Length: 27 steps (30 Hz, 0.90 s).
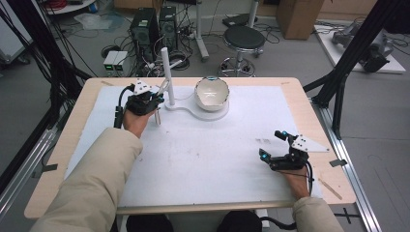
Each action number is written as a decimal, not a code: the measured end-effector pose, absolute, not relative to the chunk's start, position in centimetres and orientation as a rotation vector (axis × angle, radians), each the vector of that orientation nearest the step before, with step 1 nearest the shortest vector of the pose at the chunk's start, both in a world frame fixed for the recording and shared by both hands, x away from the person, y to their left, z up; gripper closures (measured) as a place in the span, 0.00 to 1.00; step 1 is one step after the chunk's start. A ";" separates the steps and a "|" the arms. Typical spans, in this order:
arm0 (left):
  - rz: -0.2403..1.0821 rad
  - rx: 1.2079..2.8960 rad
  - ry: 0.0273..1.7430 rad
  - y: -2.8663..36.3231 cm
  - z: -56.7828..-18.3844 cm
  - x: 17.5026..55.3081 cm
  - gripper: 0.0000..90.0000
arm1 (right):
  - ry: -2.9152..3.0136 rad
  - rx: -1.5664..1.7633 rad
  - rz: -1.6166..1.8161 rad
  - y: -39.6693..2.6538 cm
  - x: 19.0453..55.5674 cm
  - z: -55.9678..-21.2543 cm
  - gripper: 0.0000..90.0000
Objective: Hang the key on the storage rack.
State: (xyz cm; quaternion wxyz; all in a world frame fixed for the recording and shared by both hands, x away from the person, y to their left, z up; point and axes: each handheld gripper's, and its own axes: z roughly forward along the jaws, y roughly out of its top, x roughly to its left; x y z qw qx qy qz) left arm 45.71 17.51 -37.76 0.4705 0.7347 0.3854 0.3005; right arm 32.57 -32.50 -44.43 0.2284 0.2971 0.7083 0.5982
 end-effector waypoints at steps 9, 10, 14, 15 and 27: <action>0.686 1.794 0.962 17.6 -38.0 45.9 0.88 | 1.917 0.831 1.662 -32.7 32.4 -44.8 0.01; 0.674 1.784 0.961 17.7 -38.1 45.9 0.83 | 1.919 0.839 1.660 -32.7 32.4 -44.8 0.00; 0.644 1.774 0.921 18.7 -38.2 45.6 0.58 | 1.917 0.825 1.652 -32.6 32.4 -44.8 0.00; 0.627 1.766 0.909 19.1 -38.3 45.4 0.54 | 1.916 0.823 1.652 -32.7 32.4 -44.8 0.00; 0.481 1.738 0.778 25.0 -39.0 38.3 0.04 | 1.865 0.836 1.665 -32.8 32.2 -45.0 0.00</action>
